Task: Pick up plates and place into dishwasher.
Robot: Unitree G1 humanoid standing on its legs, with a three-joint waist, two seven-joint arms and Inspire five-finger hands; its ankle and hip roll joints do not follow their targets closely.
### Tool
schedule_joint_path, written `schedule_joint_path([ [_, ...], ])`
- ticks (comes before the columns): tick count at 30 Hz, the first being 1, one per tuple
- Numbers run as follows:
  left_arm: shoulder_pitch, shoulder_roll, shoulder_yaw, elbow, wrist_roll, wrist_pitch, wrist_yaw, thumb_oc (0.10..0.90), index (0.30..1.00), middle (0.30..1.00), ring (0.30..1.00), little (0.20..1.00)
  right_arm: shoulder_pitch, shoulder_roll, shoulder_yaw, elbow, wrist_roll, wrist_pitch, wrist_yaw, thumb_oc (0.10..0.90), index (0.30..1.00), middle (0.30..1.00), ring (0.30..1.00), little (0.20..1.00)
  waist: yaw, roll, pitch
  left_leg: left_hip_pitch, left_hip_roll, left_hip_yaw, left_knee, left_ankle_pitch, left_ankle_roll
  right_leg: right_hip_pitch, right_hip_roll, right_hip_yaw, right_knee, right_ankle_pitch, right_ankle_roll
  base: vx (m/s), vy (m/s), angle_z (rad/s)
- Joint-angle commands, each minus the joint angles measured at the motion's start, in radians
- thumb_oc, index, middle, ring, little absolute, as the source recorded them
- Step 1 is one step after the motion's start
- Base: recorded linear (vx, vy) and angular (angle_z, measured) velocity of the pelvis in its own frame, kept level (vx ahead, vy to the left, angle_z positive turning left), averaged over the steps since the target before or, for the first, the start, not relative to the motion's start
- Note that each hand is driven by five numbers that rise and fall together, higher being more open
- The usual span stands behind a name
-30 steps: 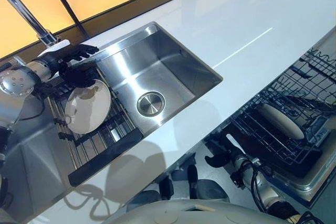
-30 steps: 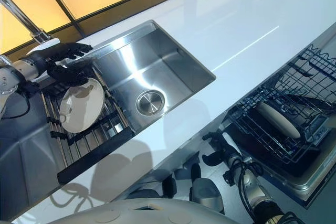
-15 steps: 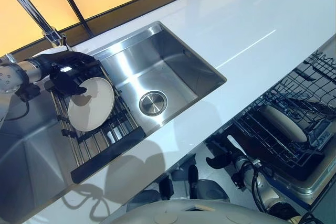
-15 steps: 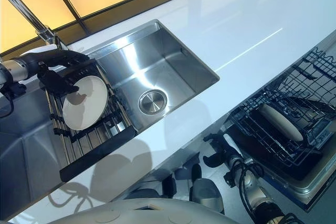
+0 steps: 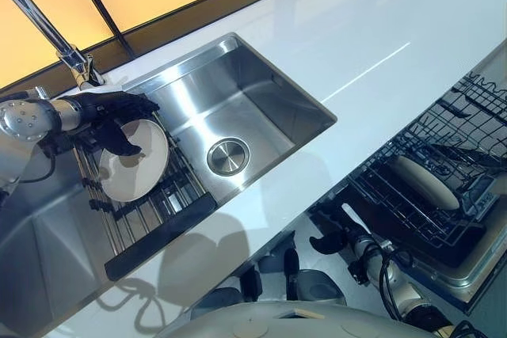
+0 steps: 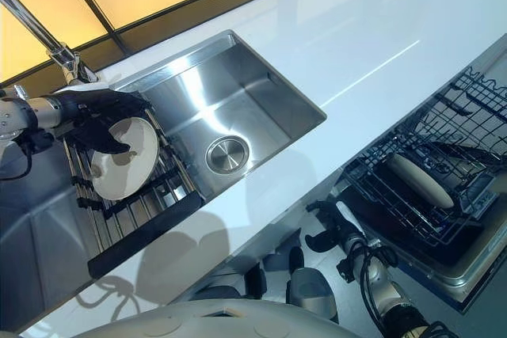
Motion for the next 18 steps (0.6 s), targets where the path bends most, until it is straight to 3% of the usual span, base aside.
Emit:
schedule_joint_path([
  [1,-0.1,0.051,0.064,-0.023,-0.006,0.002,0.011,0.8,0.9,0.9,0.9,0.9,-0.022,-0.004,-0.008,-0.088,-0.001,-0.106,-0.023,0.8,0.9,0.9,0.9,0.9,-0.002,0.012,-0.058,-0.004,-0.068,0.017,0.094,-0.174,0.034,-0.171,-0.114,0.014,0.071,0.095,0.209,0.0,0.0,0.0],
  [7,-0.124,0.034,0.025,0.015,0.123,-0.013,0.037,0.8,0.9,0.9,0.9,0.9,-0.021,-0.006,0.005,-0.081,-0.006,-0.11,-0.028,0.8,0.9,0.9,0.9,0.9,-0.014,0.015,-0.057,0.003,-0.069,0.018,0.086,-0.174,0.034,-0.179,-0.114,0.016,0.075,0.102,0.213,0.02,0.003,-0.01],
  [18,-0.264,0.051,-0.163,0.191,0.324,-0.022,-0.091,0.8,0.9,0.9,0.9,0.9,-0.027,-0.03,0.01,-0.069,0.007,-0.121,-0.043,0.8,0.9,0.9,0.9,0.9,-0.042,0.015,-0.05,0.0,-0.069,0.037,0.091,-0.177,0.036,-0.184,-0.102,0.029,0.07,0.106,0.214,0.02,-0.005,-0.04],
])
